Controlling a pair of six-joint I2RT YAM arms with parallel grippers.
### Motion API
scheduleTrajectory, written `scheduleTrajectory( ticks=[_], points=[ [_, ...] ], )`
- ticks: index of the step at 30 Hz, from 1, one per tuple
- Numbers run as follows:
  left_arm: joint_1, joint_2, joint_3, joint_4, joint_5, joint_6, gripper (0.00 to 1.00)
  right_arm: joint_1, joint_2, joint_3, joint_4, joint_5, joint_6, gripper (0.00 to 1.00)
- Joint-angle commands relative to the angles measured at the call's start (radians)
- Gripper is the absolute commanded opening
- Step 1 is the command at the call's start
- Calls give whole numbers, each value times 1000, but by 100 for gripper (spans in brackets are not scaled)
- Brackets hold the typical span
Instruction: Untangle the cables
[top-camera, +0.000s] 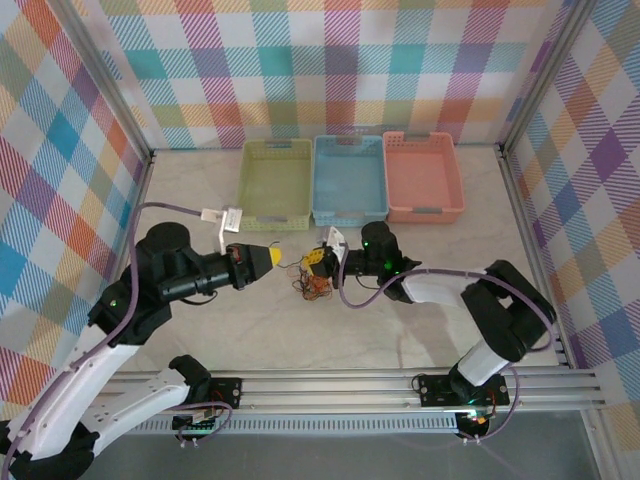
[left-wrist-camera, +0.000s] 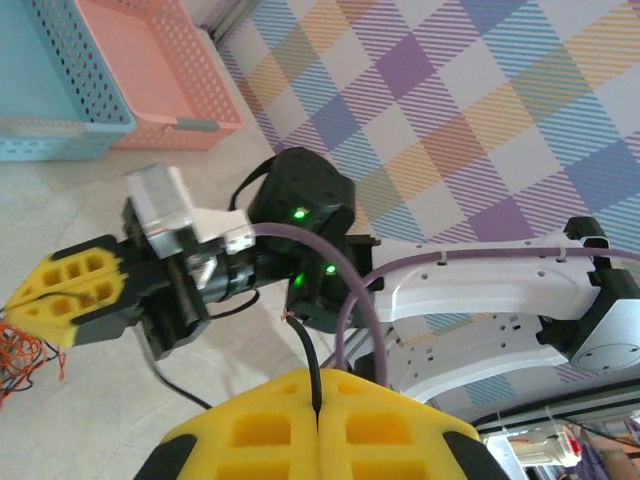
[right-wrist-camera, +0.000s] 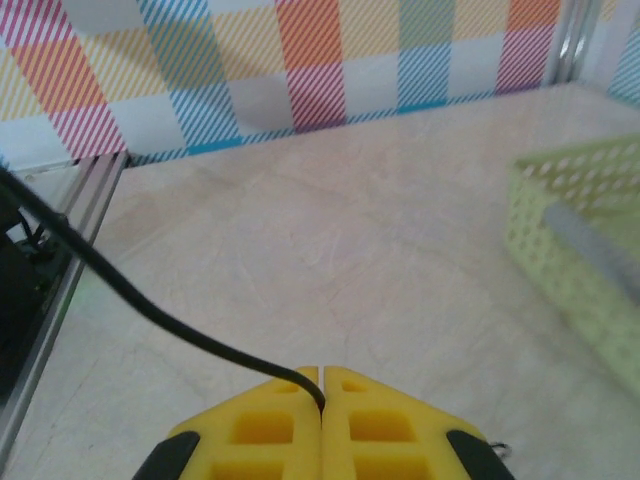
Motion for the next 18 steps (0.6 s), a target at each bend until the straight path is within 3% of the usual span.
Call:
scheduleTrajectory(
  ticks=[1,7,18],
  points=[
    [-1,-68,34,-87,-29,46,0,4,-94,-12,-38,70,-103,0],
    [-1,-148,62,-183,-113,85,0,2,-173,-16,-193,124,-212,0],
    [-1,-218,137,-278,-208,168,0,1,-333,-59,-308,216,-238,0]
  ],
)
